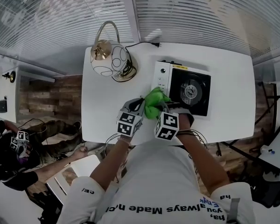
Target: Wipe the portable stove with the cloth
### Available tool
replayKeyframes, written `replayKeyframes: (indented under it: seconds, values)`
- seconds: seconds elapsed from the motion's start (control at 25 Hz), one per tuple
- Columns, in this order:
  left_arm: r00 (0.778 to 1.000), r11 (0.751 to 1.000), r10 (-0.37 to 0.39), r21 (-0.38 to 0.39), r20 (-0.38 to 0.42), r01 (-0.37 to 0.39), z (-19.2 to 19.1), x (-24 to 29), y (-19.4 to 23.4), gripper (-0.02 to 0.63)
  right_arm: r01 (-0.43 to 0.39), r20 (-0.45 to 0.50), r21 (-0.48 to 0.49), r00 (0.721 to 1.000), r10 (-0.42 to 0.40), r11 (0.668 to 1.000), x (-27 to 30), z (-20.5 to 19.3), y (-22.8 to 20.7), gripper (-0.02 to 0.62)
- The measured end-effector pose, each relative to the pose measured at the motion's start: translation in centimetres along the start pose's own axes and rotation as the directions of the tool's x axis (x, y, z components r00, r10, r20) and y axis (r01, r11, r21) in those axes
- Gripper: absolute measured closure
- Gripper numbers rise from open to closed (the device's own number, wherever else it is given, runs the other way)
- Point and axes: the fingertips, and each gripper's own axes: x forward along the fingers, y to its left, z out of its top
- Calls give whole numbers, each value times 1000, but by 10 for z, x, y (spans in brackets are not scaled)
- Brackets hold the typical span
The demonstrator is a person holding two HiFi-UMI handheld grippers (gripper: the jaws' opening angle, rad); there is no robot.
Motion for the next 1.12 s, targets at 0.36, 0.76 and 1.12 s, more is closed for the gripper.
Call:
replayKeyframes:
  seconds: [0.36, 0.76, 1.12]
  values:
    - [1000, 1000, -8, 17, 17, 8, 11, 3, -6, 583, 0, 29, 13, 1000, -1, 1000, -3, -3, 16, 554]
    - [1000, 999, -24, 47, 17, 24, 20, 11, -17, 583, -25, 61, 26, 998, 23, 999, -9, -12, 37, 554]
    - [999, 997, -34, 74, 1, 34, 21, 21, -30, 583, -16, 26, 23, 1000, 15, 1000, -12, -42, 50, 554]
